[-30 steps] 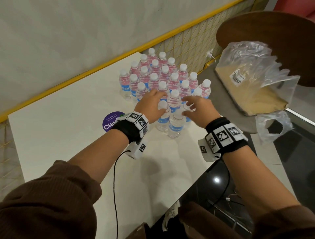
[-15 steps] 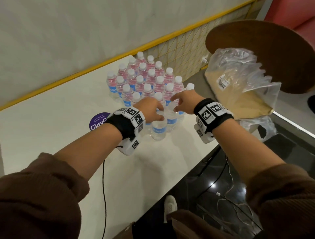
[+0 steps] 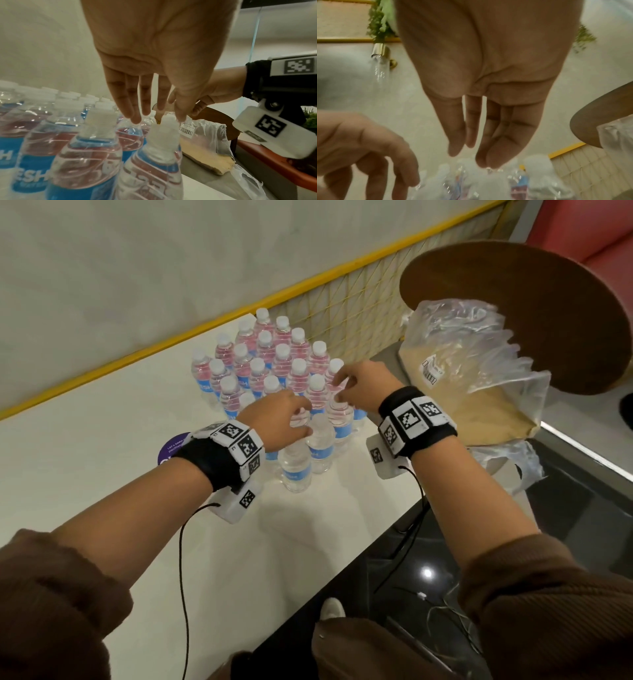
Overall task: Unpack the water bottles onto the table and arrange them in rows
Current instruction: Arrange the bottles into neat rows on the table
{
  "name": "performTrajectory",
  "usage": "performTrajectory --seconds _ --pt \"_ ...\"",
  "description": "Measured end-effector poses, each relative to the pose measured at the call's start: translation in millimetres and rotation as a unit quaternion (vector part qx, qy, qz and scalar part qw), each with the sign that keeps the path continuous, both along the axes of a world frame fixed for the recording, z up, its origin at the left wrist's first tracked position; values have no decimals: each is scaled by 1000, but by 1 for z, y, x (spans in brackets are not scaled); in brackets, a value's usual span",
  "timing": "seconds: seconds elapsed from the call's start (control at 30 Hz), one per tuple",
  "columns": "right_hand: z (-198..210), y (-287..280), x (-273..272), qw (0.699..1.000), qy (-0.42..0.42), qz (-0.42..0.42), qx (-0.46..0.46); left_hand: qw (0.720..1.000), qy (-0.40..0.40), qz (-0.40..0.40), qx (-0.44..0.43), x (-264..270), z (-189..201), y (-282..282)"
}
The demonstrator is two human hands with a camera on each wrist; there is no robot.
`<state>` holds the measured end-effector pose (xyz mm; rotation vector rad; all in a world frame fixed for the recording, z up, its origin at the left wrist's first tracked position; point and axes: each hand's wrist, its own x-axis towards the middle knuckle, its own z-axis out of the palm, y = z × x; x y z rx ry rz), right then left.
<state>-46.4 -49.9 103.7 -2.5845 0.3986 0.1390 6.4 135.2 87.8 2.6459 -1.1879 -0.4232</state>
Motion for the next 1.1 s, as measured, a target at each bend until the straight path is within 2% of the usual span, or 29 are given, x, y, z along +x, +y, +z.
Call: performTrajectory --seconds 0.07,0.2,0.3,0.67,0.77,0.87,0.97,1.1 --pt "5 -13 1 1000 -4 -13 -19 1000 -3 -6 1 -2 0 -10" --pt "2 -19 1 996 47 41 -62 997 1 -38 64 -6 -1 -31" --pt "-7 -16 4 995 56 62 -53 994 -2 -45 104 -4 -1 -44" --pt "-24 -18 16 993 36 83 -70 996 -13 5 94 -1 -6 -56" --pt "-20 -26 14 997 12 60 -45 996 -20 7 88 -3 -5 -49" --pt "-14 -47 17 998 -54 -12 -30 994 -49 18 94 -5 1 -30" --pt "-15 -61 22 998 -7 -34 -58 989 -46 8 144 -6 5 -13" --pt "-26 -56 28 995 53 1 -78 982 4 -5 189 -7 5 -9"
